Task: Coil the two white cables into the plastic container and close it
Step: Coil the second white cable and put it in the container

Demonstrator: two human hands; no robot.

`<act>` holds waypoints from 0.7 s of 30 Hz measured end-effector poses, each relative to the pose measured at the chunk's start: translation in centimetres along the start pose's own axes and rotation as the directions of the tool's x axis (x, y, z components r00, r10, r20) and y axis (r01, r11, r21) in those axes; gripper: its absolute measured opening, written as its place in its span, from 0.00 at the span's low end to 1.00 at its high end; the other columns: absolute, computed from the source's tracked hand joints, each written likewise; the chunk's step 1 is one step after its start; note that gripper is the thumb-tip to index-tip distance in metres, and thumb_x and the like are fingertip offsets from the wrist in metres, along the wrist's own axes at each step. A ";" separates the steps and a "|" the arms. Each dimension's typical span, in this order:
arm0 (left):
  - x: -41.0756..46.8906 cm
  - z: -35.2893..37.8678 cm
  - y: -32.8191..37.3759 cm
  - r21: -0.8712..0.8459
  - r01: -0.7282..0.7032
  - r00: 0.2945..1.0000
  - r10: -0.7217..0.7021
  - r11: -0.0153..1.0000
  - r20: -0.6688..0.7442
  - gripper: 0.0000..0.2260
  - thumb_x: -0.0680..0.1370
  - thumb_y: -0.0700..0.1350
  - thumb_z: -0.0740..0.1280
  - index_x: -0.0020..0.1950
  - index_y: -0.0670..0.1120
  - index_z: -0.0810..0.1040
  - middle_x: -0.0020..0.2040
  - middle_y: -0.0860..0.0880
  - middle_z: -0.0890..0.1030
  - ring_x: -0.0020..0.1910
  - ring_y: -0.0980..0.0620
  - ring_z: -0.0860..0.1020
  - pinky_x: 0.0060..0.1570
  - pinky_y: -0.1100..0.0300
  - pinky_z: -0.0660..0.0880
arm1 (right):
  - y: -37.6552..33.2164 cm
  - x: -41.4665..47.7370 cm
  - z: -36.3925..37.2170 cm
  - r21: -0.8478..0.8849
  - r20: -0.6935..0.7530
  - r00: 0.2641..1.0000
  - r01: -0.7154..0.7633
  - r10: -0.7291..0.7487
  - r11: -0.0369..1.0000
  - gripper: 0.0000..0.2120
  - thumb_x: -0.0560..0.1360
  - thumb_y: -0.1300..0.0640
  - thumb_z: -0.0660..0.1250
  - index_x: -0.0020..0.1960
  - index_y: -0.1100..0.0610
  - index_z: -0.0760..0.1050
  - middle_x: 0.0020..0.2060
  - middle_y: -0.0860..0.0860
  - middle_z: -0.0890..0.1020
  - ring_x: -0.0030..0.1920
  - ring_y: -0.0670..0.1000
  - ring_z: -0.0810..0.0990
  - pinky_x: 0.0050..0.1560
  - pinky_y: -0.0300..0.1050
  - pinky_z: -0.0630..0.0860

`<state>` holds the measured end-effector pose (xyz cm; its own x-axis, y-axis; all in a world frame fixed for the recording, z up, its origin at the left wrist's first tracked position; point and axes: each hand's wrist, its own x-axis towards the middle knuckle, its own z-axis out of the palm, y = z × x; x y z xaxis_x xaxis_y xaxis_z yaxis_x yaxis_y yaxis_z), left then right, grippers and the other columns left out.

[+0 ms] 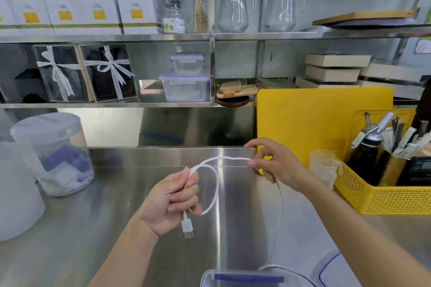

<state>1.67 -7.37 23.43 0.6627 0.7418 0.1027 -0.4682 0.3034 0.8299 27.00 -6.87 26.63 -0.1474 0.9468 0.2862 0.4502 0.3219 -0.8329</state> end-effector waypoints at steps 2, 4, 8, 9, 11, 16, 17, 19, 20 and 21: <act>0.2 -0.1 0.7 -0.068 -0.071 0.997 0.070 0.995 -0.008 0.15 0.65 0.50 0.77 0.32 0.45 0.74 0.22 0.54 0.55 0.17 0.57 0.54 0.19 0.64 0.70 | 1.1 0.0 0.0 0.116 0.019 0.999 -0.034 0.032 0.993 0.12 0.73 0.65 0.67 0.51 0.51 0.71 0.35 0.57 0.74 0.21 0.47 0.69 0.21 0.42 0.72; 1.0 -1.1 1.2 -0.234 -0.093 0.987 0.121 0.968 0.109 0.10 0.74 0.48 0.69 0.37 0.43 0.76 0.24 0.52 0.59 0.19 0.55 0.57 0.23 0.64 0.73 | 2.0 0.1 0.8 0.190 -0.006 0.999 -0.047 0.049 0.981 0.11 0.73 0.66 0.66 0.47 0.50 0.70 0.35 0.56 0.73 0.22 0.48 0.69 0.20 0.40 0.69; 2.0 -2.0 2.8 -0.394 -0.231 0.948 0.297 0.889 0.115 0.25 0.82 0.48 0.42 0.51 0.37 0.75 0.32 0.47 0.66 0.28 0.51 0.64 0.54 0.53 0.76 | 3.8 0.3 3.0 -0.091 -0.148 0.989 -0.002 -0.012 0.996 0.13 0.74 0.64 0.65 0.42 0.44 0.73 0.36 0.48 0.75 0.31 0.44 0.72 0.30 0.29 0.67; 2.2 -1.8 3.3 -0.395 -0.251 0.946 0.310 0.884 0.091 0.24 0.82 0.48 0.44 0.48 0.37 0.76 0.30 0.47 0.66 0.27 0.52 0.63 0.57 0.52 0.76 | 3.9 0.3 3.5 -0.172 -0.173 0.984 0.003 -0.033 0.985 0.11 0.75 0.63 0.65 0.44 0.46 0.75 0.38 0.47 0.77 0.37 0.45 0.74 0.36 0.28 0.68; 2.4 -1.5 4.0 -0.383 -0.294 0.955 0.285 0.876 -0.081 0.19 0.80 0.46 0.52 0.38 0.41 0.76 0.23 0.50 0.66 0.21 0.55 0.61 0.49 0.51 0.81 | 3.9 0.5 4.0 -0.366 -0.131 0.990 -0.004 -0.047 0.931 0.08 0.76 0.61 0.63 0.51 0.52 0.78 0.45 0.49 0.80 0.46 0.48 0.77 0.45 0.30 0.70; 3.6 -1.0 3.6 -0.002 -0.296 0.881 0.272 0.955 -0.386 0.18 0.82 0.47 0.52 0.35 0.44 0.71 0.20 0.50 0.69 0.20 0.54 0.71 0.40 0.42 0.82 | 0.0 0.6 5.4 -0.683 0.389 0.920 0.249 0.053 0.687 0.10 0.74 0.58 0.65 0.54 0.53 0.78 0.50 0.50 0.81 0.50 0.50 0.78 0.48 0.44 0.74; 3.7 -1.0 3.5 0.094 -0.246 0.883 0.263 0.965 -0.390 0.18 0.82 0.47 0.52 0.36 0.43 0.71 0.22 0.47 0.73 0.24 0.50 0.76 0.41 0.41 0.81 | -1.0 0.6 5.5 -0.678 0.437 0.899 0.299 0.041 0.671 0.10 0.74 0.59 0.64 0.54 0.54 0.78 0.49 0.50 0.81 0.49 0.51 0.77 0.46 0.43 0.72; 3.9 -1.2 3.1 0.259 -0.132 0.892 0.228 0.957 -0.389 0.17 0.82 0.47 0.52 0.38 0.42 0.70 0.31 0.42 0.82 0.34 0.43 0.83 0.43 0.40 0.81 | -3.2 0.4 5.6 -0.644 0.468 0.883 0.373 -0.043 0.668 0.10 0.75 0.59 0.64 0.54 0.54 0.79 0.49 0.50 0.81 0.47 0.49 0.77 0.44 0.41 0.70; 3.9 -1.0 2.9 0.325 -0.080 0.900 0.208 0.942 -0.382 0.17 0.82 0.48 0.52 0.39 0.41 0.70 0.37 0.41 0.84 0.38 0.41 0.84 0.43 0.40 0.81 | -4.2 0.3 5.6 -0.605 0.468 0.877 0.405 -0.105 0.686 0.09 0.75 0.59 0.65 0.54 0.54 0.79 0.49 0.50 0.82 0.46 0.47 0.76 0.44 0.40 0.71; 4.0 -0.8 2.6 0.377 -0.038 0.908 0.190 0.925 -0.374 0.16 0.83 0.48 0.51 0.41 0.41 0.69 0.39 0.41 0.85 0.39 0.40 0.84 0.41 0.42 0.81 | -5.0 0.3 5.5 -0.551 0.464 0.869 0.437 -0.174 0.712 0.09 0.75 0.60 0.65 0.53 0.55 0.80 0.50 0.50 0.82 0.46 0.46 0.75 0.44 0.39 0.72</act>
<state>2.60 -3.15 25.50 0.2941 0.9547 0.0458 -0.2386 0.0269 0.9707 19.82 -8.16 28.30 -0.6149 0.7692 0.1738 0.7409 0.6390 -0.2069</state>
